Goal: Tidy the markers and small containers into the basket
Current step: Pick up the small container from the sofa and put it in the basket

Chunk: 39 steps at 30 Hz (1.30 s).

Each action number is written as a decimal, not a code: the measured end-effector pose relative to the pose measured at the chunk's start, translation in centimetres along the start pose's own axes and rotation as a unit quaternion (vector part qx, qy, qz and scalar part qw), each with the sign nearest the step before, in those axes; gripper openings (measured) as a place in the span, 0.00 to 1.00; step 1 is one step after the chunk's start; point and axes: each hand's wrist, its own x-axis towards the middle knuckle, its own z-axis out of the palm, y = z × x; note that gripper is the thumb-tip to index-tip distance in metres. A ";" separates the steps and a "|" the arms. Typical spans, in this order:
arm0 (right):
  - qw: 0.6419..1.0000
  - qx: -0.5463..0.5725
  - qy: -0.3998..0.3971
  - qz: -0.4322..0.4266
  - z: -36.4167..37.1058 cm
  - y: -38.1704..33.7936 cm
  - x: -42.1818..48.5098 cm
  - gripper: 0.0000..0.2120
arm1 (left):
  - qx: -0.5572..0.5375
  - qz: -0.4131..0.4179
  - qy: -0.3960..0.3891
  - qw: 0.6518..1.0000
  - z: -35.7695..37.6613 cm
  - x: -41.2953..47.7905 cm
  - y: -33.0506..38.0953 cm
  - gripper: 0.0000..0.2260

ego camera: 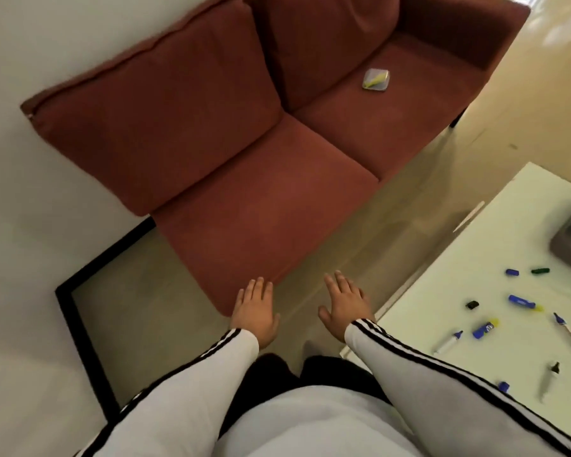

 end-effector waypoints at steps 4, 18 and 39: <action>0.999 0.025 0.031 0.036 -5.2 0.1 6.4 0.39 | 0.013 0.037 0.018 0.999 -5.4 8.2 0.8 0.33; 0.985 0.030 0.031 0.166 -20.1 6.1 28.6 0.41 | 0.020 0.156 -0.016 0.987 -19.1 39.1 5.6 0.33; 0.983 0.028 -0.025 0.182 -43.7 25.5 84.0 0.36 | -0.012 0.089 -0.044 0.995 -30.3 89.3 22.0 0.33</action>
